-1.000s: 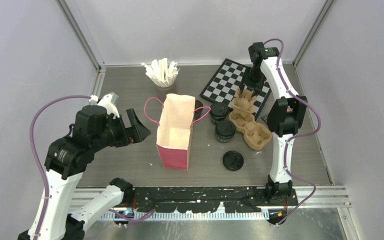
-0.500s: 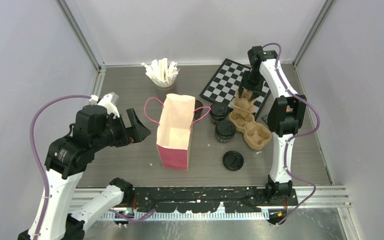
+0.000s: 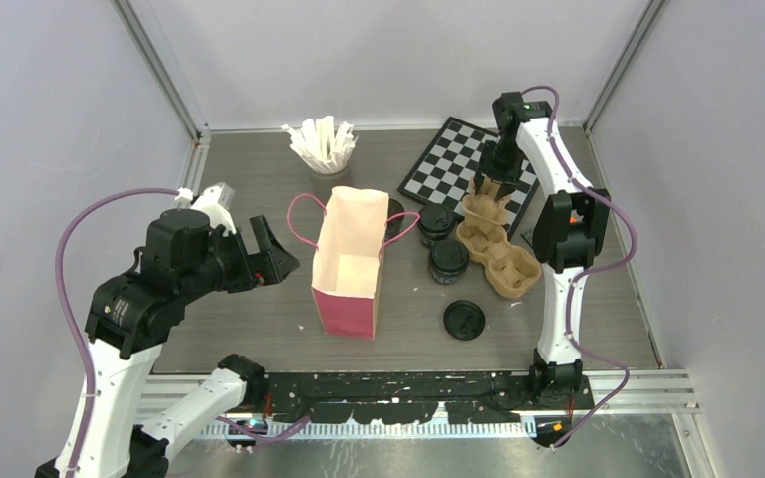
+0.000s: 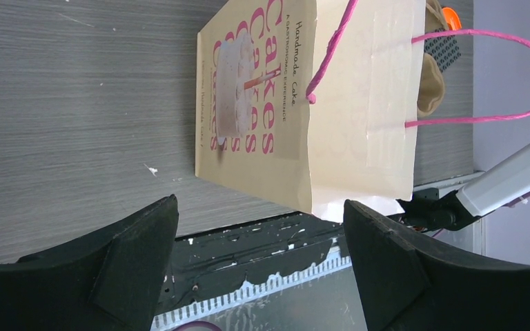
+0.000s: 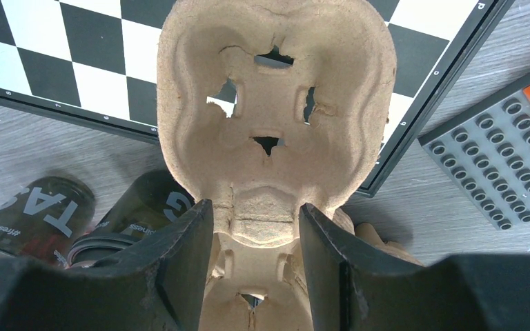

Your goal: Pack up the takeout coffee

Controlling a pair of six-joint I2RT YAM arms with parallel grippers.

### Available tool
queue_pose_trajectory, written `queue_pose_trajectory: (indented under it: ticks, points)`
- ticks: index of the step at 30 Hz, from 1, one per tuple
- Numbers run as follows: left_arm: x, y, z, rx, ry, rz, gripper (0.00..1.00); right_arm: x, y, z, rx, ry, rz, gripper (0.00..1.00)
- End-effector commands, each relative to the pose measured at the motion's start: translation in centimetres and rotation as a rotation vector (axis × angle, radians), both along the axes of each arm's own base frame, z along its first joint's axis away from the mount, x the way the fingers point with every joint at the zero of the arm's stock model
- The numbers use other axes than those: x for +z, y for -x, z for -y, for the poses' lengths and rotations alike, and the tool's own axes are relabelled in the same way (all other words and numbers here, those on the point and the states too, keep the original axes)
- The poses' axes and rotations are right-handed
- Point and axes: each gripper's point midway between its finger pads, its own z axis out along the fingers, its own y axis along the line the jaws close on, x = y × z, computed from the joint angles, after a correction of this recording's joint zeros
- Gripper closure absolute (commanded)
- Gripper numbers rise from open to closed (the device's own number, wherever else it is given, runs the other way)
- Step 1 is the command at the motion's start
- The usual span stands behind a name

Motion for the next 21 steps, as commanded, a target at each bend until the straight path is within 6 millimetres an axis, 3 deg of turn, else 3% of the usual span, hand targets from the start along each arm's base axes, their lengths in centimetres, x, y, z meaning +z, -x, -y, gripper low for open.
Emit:
queue_pose_trajectory:
  ticks: [1, 6, 15, 21]
  points:
    - [0.8, 0.2, -0.5, 0.0, -0.013, 0.035, 0.09, 0.3, 0.2, 0.0, 0.015, -0.009, 0.004, 0.46]
    - [0.6, 0.2, -0.5, 0.003, -0.009, 0.035, 0.08, -0.1, 0.5, 0.0, 0.022, -0.009, -0.012, 0.47]
    - [0.6, 0.2, -0.5, 0.0, -0.017, 0.04, 0.08, 0.1, 0.6, 0.1, 0.051, -0.007, -0.004, 0.58]
    - [0.7, 0.2, -1.1, 0.019, -0.032, 0.058, 0.08, 1.4, 0.4, 0.0, 0.076, -0.012, 0.033, 0.6]
